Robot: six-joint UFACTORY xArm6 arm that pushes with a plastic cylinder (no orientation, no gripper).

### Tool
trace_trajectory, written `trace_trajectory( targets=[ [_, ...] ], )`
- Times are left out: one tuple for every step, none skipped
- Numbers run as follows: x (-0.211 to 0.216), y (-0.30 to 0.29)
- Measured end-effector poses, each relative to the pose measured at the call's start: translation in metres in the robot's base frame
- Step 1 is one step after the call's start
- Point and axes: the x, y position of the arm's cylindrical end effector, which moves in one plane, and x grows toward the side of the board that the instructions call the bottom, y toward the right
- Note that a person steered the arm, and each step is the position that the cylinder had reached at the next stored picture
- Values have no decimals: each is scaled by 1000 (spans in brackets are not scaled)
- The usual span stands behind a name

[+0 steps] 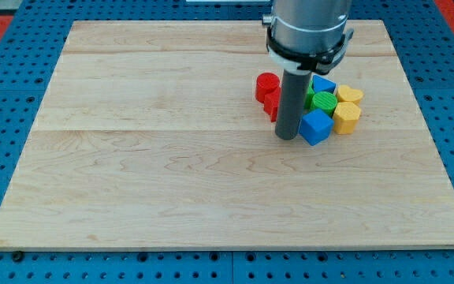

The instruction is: Push the red star into the group of blocks

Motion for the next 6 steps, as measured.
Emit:
trace_trajectory(
  targets=[
    [0, 34],
    [17, 7],
    [39, -40],
    [-12, -75],
    [-43, -50],
    [-45, 10]
  ],
)
